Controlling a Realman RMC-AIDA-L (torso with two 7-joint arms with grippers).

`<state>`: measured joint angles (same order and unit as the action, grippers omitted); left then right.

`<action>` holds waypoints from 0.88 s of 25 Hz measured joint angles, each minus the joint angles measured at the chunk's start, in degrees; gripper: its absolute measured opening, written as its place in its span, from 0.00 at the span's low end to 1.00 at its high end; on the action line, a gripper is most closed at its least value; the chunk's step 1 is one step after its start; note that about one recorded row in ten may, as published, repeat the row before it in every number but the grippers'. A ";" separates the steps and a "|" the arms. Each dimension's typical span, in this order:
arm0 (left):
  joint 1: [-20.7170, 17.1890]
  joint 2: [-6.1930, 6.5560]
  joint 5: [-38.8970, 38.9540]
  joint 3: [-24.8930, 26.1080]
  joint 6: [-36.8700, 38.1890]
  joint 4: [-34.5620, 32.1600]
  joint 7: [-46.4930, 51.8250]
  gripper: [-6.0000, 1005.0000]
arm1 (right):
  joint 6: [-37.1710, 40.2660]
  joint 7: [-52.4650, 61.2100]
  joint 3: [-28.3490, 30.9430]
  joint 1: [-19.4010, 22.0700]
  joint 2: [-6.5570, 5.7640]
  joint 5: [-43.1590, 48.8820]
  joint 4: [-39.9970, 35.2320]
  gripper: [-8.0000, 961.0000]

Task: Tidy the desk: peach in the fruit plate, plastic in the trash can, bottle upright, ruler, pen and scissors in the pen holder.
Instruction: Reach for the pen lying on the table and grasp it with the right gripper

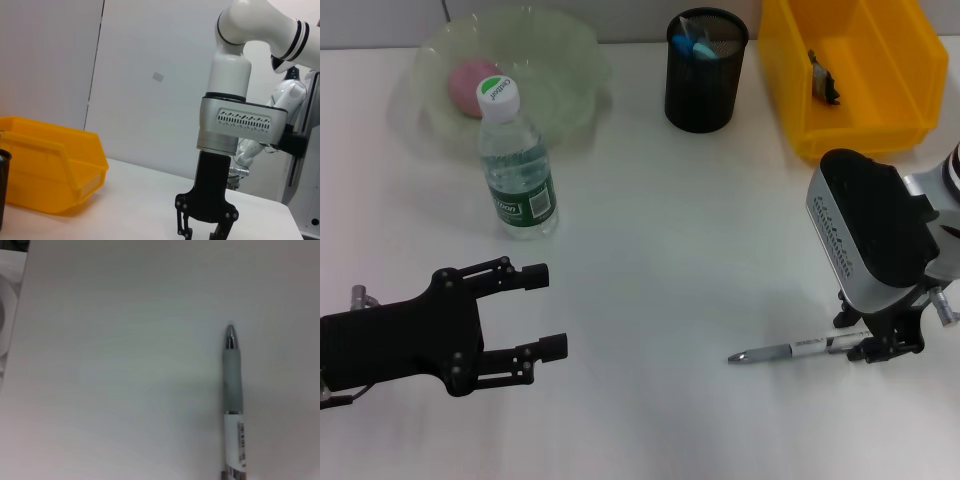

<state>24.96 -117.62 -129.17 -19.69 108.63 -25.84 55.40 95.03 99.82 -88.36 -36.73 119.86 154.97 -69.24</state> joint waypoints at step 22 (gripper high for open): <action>-0.01 0.25 0.06 0.00 0.38 0.00 0.06 0.75 | -1.25 1.67 -2.10 0.26 0.02 0.45 -0.03 0.23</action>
<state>24.95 -117.37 -129.10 -19.69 109.01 -25.84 55.46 93.78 101.49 -90.46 -36.47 119.88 155.43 -69.27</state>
